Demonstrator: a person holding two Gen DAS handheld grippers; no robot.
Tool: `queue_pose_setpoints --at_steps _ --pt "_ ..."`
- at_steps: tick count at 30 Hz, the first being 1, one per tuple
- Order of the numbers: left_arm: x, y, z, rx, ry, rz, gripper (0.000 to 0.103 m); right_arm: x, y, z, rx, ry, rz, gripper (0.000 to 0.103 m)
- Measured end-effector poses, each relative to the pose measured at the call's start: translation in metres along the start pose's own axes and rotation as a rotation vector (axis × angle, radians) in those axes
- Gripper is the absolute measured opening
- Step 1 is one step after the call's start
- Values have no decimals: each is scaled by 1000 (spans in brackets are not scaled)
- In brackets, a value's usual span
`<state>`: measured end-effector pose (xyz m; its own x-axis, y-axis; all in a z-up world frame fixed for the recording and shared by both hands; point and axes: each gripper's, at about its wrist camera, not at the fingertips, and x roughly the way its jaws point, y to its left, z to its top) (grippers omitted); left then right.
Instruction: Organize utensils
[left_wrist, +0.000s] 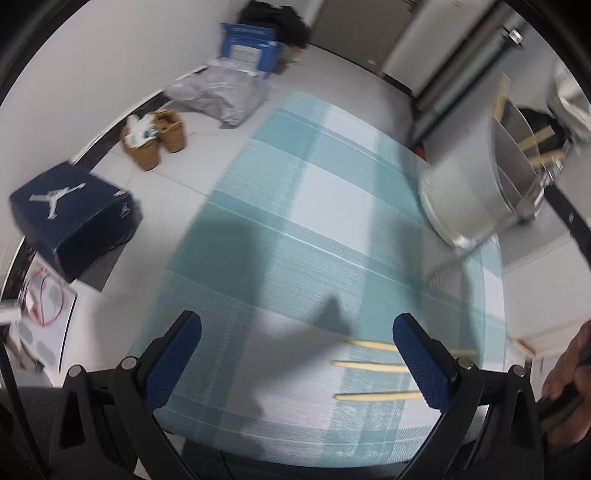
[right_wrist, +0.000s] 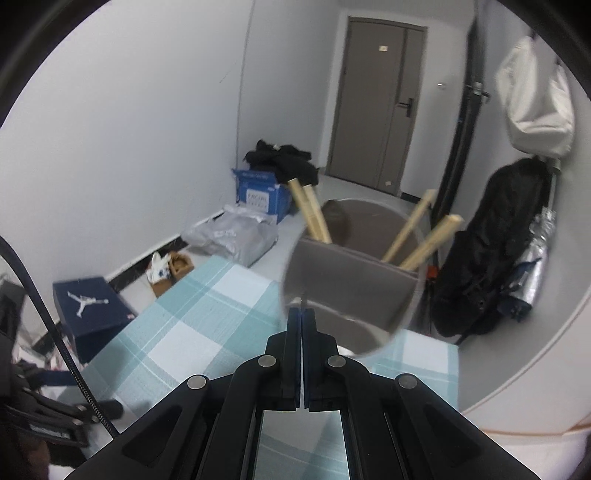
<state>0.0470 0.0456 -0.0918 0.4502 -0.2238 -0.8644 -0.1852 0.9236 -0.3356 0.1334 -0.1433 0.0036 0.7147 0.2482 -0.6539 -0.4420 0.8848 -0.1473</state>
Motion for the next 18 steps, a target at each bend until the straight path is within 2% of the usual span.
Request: queue_pose_setpoints --at_steps 9,13,18 --pt "-4 -45 -15 243 1 29 102 -31 -48 -13 156 -32 53 0" --pt "-4 -46 -19 229 9 29 102 -34 -62 -22 212 -21 106 0" --pt "-3 -52 -20 225 13 35 102 -30 -78 -38 322 44 183 0"
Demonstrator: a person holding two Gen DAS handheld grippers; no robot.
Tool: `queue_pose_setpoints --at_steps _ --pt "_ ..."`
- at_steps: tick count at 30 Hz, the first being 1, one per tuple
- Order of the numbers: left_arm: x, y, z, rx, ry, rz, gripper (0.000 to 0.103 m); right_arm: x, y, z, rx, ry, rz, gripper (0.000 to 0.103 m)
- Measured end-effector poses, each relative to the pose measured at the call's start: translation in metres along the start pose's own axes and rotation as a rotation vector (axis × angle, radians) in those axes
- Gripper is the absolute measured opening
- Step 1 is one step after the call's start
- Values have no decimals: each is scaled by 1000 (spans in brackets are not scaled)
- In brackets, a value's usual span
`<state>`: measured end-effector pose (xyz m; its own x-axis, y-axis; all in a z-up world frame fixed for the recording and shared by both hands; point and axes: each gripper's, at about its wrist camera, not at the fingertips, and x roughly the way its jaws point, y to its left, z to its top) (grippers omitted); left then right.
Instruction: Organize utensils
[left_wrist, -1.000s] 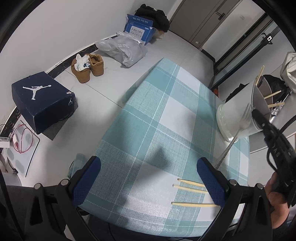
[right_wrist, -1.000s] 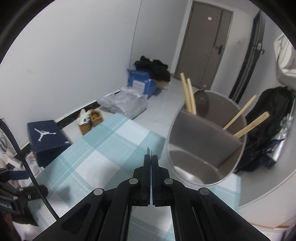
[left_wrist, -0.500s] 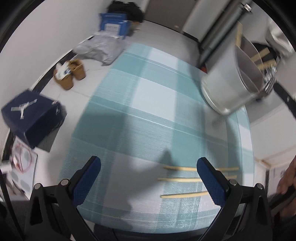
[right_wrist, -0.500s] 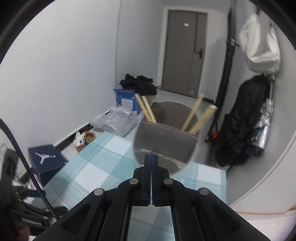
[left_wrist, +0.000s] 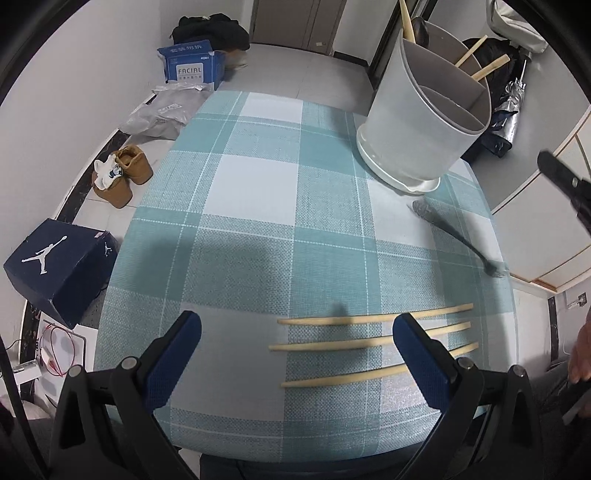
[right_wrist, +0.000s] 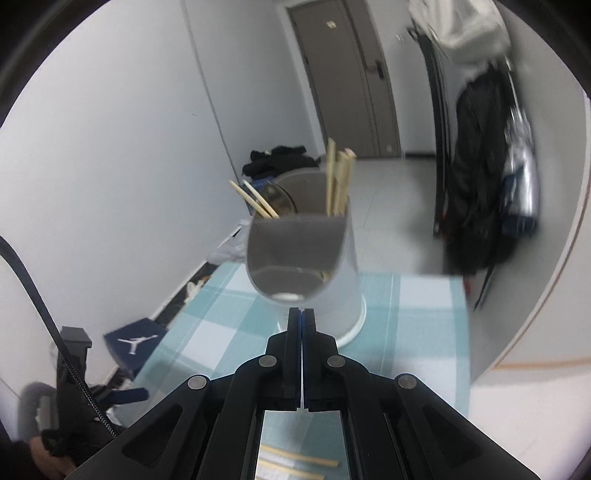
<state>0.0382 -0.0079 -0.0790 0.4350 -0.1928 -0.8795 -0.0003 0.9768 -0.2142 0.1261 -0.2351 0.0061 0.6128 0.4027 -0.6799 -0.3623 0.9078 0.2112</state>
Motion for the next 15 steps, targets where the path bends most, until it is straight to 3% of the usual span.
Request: queue_pose_setpoints --at_steps 5,9,12,14,15 --pt "2 -21 6 113 12 11 102 3 -26 -13 74 93 32 0" --pt "8 -49 12 263 32 -12 102 -6 -44 -19 127 121 25 10" --pt "23 -76 16 421 86 -9 102 -16 -62 -25 197 130 10 22" --pt "30 -93 16 523 90 16 102 -25 -74 -31 247 121 5 41" --pt "34 -103 16 581 87 28 102 -30 -81 -35 273 119 -1 44"
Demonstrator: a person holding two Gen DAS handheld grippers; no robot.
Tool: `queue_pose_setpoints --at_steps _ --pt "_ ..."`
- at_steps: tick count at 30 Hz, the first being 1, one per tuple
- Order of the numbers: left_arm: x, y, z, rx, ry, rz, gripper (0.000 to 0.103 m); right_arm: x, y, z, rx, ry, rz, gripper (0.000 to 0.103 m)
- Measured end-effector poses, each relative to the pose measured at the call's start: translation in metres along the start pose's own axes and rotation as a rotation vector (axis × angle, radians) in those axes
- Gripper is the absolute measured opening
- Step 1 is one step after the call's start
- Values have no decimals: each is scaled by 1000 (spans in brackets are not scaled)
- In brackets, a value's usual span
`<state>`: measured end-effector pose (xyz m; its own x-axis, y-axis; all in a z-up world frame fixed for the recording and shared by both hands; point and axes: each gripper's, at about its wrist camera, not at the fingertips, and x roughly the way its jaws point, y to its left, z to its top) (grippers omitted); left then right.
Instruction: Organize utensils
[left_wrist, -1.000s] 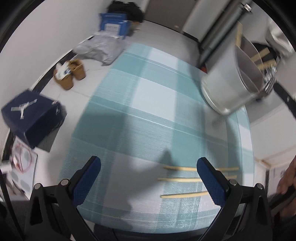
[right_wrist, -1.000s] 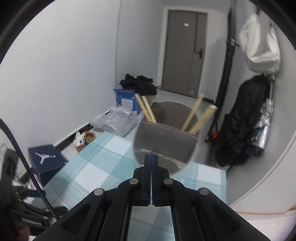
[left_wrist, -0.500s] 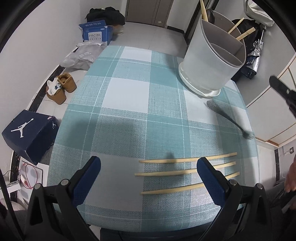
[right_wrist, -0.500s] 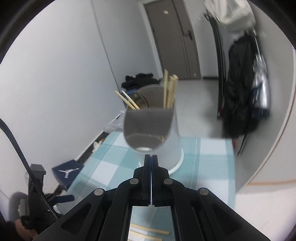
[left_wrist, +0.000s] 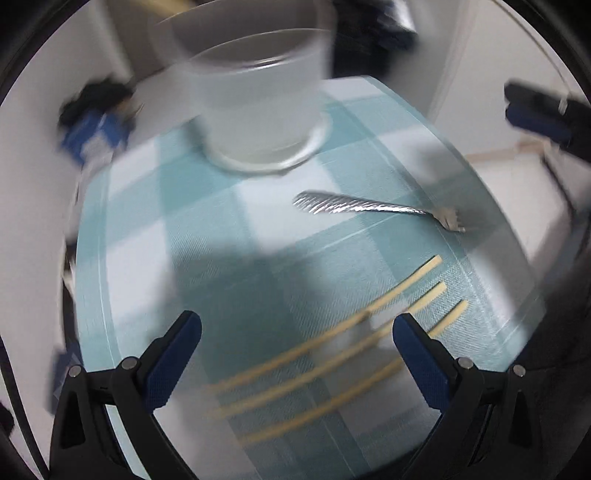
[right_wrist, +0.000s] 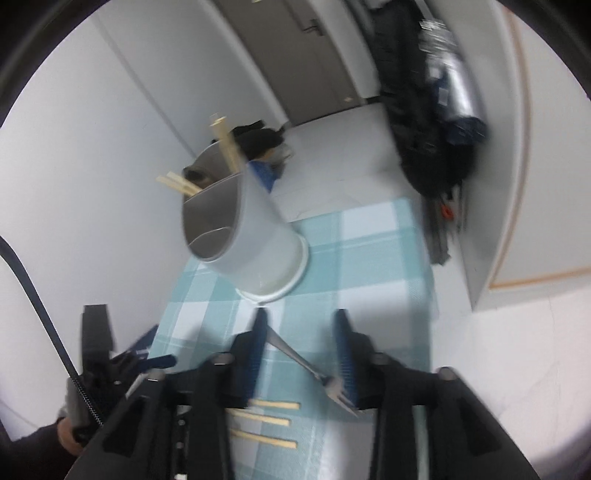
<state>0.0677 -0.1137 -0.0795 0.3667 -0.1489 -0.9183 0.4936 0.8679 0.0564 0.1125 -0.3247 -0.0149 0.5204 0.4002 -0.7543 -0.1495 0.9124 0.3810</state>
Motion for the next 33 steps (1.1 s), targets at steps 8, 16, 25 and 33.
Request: queue_pose_setpoints --at_steps 8,16,25,33 --pt "21 -41 35 215 42 -42 95 -14 -45 -9 130 -5 -69 51" --pt "33 -68 47 335 119 -97 79 -16 -59 -5 181 -28 -50 51" --pt "30 -80 50 344 134 -210 18 -15 -71 -4 241 -24 -37 51" --pt "32 -70 46 285 83 -168 4 -11 -70 -7 237 -11 -43 51"
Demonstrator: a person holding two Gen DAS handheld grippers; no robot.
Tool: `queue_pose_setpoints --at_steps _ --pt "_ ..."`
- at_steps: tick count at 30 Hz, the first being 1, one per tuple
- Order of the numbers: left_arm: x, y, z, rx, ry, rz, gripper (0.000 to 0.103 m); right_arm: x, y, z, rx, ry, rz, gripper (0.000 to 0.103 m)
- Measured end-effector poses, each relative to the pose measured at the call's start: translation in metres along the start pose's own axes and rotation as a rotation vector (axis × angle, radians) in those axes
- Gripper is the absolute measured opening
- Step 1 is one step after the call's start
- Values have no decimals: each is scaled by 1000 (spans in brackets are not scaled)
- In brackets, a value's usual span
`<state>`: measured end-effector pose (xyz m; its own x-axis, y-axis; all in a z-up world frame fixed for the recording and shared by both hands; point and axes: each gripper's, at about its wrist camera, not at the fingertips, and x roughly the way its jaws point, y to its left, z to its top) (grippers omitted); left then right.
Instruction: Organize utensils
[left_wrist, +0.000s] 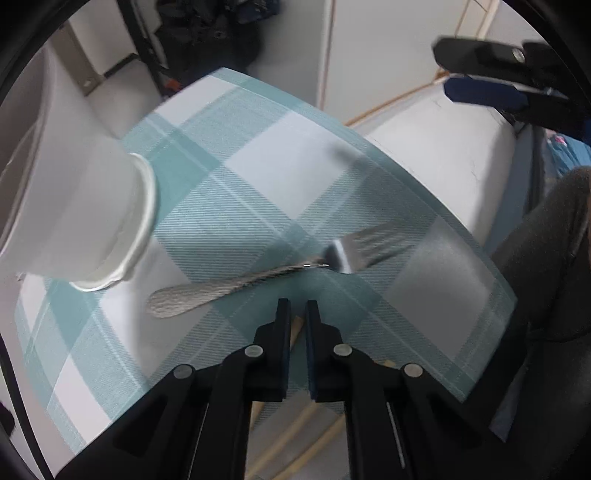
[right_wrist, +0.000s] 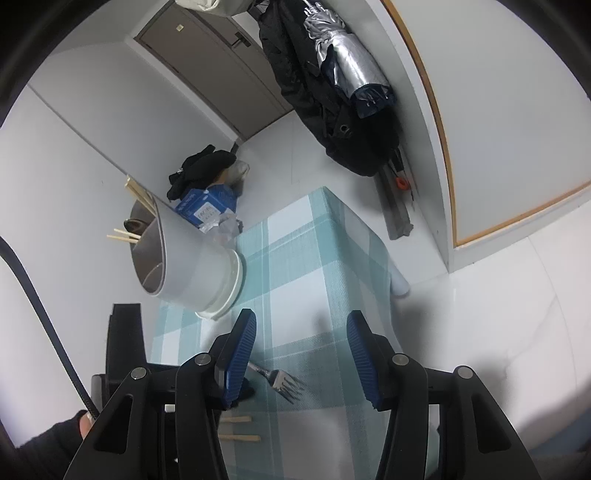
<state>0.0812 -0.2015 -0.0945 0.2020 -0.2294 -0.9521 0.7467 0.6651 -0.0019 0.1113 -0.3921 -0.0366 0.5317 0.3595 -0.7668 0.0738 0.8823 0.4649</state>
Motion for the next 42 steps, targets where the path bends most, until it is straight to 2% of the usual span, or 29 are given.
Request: queue_pose_setpoints --at_steps 9,14,15,19,24,26,28,31,34,36,37,38,42 --pt "-21 33 -13 -146 -112 79 3 21 9 -15 -21 78 -35 51" --pt "-53 62 -33 -283 -215 78 3 35 23 -24 -83 136 -61 51" --pt "-64 72 -41 -344 -250 62 3 39 29 -27 -110 150 -65 51" --pt "-93 94 -62 -459 -360 63 3 60 59 -34 -256 216 -58 50" --pt "-102 105 -83 -565 -439 60 3 94 111 -46 -557 256 -63 48" --pt "-107 115 -87 -611 -472 49 3 111 126 -52 -648 290 -77 44" --pt "-103 117 -88 -654 -494 24 3 128 138 -59 -726 334 -92 39" --pt "-100 126 -88 -692 -507 6 3 148 148 -67 -817 369 -129 39" --pt "-102 137 -94 -712 -514 2 3 156 155 -69 -887 368 -146 40" --pt "-105 139 -94 -716 -525 2 3 159 159 -67 -888 374 -137 33" --pt "-105 140 -92 -714 -530 8 3 160 162 -67 -893 381 -125 20" --pt "-107 140 -94 -714 -534 8 3 160 163 -68 -907 378 -130 15" --pt "-106 139 -92 -716 -540 2 3 160 169 -71 -903 374 -112 11"
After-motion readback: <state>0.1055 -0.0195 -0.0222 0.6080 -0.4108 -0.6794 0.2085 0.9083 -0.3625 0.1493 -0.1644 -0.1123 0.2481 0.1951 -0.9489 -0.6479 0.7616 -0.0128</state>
